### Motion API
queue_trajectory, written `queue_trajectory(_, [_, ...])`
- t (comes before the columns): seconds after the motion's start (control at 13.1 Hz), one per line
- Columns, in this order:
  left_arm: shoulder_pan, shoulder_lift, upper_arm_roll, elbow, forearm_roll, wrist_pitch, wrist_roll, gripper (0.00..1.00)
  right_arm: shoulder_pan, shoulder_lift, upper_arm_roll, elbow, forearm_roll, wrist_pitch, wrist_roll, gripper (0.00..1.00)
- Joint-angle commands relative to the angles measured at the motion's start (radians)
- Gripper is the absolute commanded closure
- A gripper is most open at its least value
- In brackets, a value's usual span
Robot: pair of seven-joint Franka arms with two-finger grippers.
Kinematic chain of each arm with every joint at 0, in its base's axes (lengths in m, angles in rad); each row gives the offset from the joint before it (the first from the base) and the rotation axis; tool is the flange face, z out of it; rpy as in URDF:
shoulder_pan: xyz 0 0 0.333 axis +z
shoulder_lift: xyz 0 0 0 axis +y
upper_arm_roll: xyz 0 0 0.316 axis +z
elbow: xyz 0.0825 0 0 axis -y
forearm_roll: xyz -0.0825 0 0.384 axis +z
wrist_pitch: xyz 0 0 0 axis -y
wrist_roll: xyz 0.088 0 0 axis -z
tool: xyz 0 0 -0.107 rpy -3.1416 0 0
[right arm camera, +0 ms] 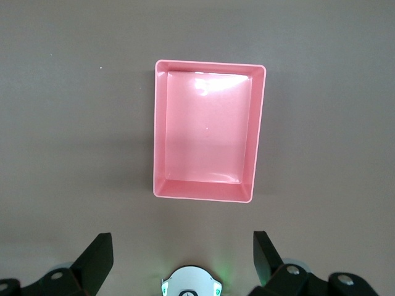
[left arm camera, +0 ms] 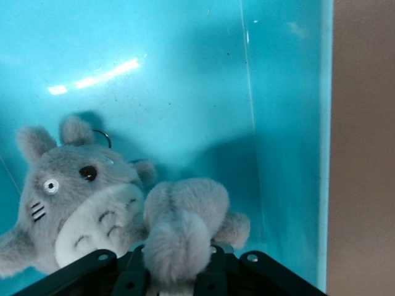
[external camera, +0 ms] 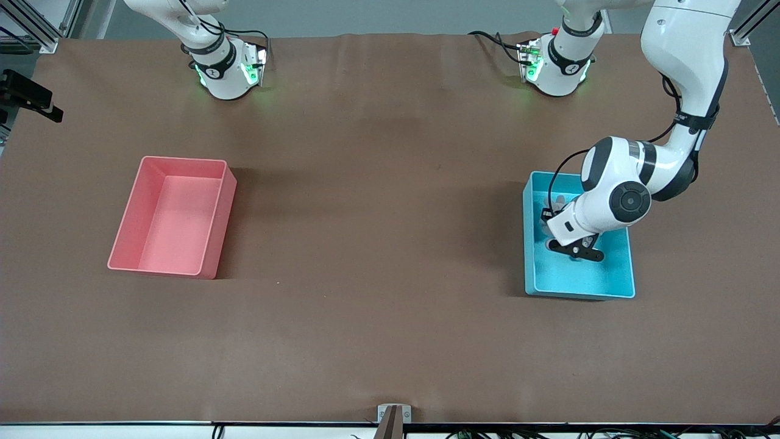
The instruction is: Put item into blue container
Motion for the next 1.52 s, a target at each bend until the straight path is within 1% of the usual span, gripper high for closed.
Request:
queue_trajectory(0.0, [0.014,-0.015,-0.005,0.011,0.019,-0.004,-0.009,0.00,-0.001,-0.027,0.001,-0.022,0.008,0.018,-0.056,0.00])
queue_trajectory(0.15, [0.039,-0.064,-0.011,0.012,0.021,-0.037,-0.006,0.00,-0.001,-0.027,0.001,-0.022,0.003,0.021,-0.074,0.00])
queue_trajectory(0.46, [0.045,-0.211,-0.011,0.063,0.005,-0.203,-0.006,0.00,-0.001,-0.027,0.001,-0.024,0.006,0.017,-0.074,0.00])
queue_trajectory(0.61, [0.044,-0.301,-0.011,0.063,-0.028,-0.264,-0.006,0.00,-0.001,-0.026,0.001,-0.024,0.006,0.013,-0.068,0.00])
queue_trajectory(0.76, [0.045,-0.369,-0.010,0.071,-0.073,-0.323,-0.008,0.00,-0.002,-0.024,-0.001,-0.022,0.009,0.004,-0.057,0.00])
queue_trajectory(0.91, [0.045,-0.424,-0.007,0.084,-0.079,-0.389,-0.009,0.00,-0.001,-0.024,-0.001,-0.021,0.009,-0.010,-0.032,0.00])
queue_trajectory(1.07, [0.054,-0.482,0.001,0.084,-0.104,-0.420,-0.008,0.00,-0.001,-0.023,-0.001,-0.021,0.011,-0.016,-0.019,0.00])
queue_trajectory(1.14, [0.080,-0.506,-0.001,0.095,-0.122,-0.426,-0.005,0.00,0.001,-0.023,0.001,-0.021,0.011,-0.017,-0.019,0.00])
queue_trajectory(1.22, [0.087,-0.510,0.001,0.119,-0.122,-0.446,0.003,0.00,0.001,-0.023,0.001,-0.021,0.011,-0.022,-0.019,0.00])
queue_trajectory(1.29, [0.106,-0.509,0.001,0.161,-0.124,-0.499,0.005,0.00,0.001,-0.023,0.001,-0.022,0.011,-0.022,-0.019,0.00])
queue_trajectory(1.37, [0.138,-0.509,-0.001,0.220,-0.133,-0.563,0.008,0.00,0.001,-0.023,0.001,-0.022,0.011,-0.020,-0.019,0.00])
queue_trajectory(1.45, [0.140,-0.500,-0.001,0.283,-0.133,-0.611,-0.012,0.00,0.001,-0.023,0.001,-0.022,0.011,-0.017,-0.021,0.00])
